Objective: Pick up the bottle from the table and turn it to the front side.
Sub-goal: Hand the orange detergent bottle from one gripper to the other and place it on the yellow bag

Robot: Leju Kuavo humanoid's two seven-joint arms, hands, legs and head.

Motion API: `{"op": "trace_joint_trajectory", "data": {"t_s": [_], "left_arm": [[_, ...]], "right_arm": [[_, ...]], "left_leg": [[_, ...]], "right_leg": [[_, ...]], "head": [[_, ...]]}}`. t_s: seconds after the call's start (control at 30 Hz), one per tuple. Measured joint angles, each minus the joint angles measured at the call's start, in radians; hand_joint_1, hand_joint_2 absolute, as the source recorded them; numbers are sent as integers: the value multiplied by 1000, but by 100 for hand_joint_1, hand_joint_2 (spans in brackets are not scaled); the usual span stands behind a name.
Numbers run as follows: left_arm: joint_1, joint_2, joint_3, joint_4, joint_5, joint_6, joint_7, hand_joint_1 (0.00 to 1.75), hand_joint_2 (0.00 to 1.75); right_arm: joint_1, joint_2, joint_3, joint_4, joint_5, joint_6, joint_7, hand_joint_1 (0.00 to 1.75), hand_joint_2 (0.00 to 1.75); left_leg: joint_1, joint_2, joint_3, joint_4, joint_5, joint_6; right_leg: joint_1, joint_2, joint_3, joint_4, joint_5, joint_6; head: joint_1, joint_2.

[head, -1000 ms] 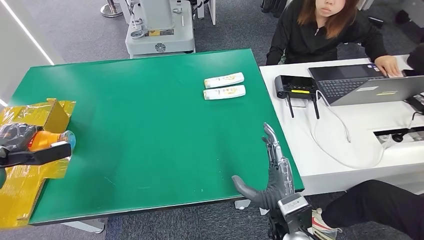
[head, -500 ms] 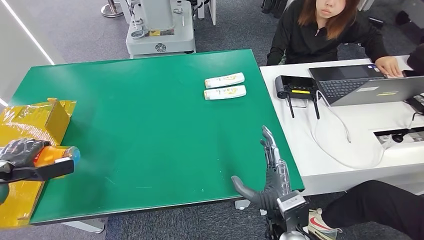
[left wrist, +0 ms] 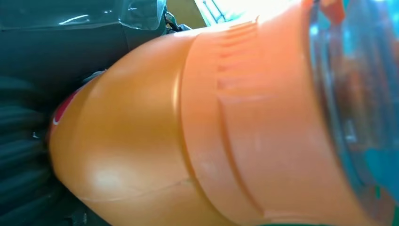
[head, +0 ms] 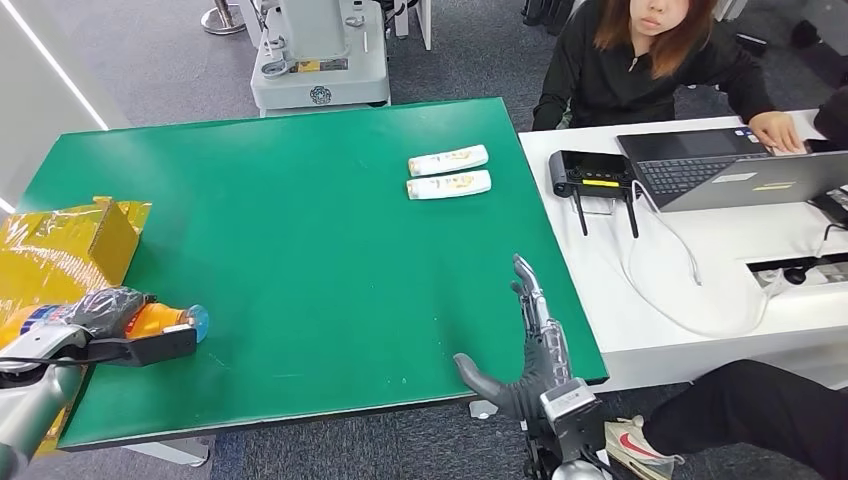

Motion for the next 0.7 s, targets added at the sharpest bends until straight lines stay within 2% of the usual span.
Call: {"op": "trace_joint_trajectory", "data": {"t_s": [0.17,0.5,0.7], "left_arm": [[-24,-26,-23,47,-30,-9,69,175,175],[-42,-43,-35,85,-40,6,101,175,175],[-27,-38,-43,98,-86,95,210,175,175]], "right_arm": [[19,0,-4,-8,28,10,9,0,175],[33,0,-9,-14,39,19,11,0,175],[41,1,-9,-14,57,19,14,0,175]], "left_leg": [[0,0,0,0,0,0],[0,0,0,0,0,-1],[0,0,0,0,1,-1]], "right_leg": [[0,0,0,0,0,0],[0,0,1,0,0,0],[0,0,1,0,0,-1]], "head": [[0,0],[0,0],[0,0]]}}
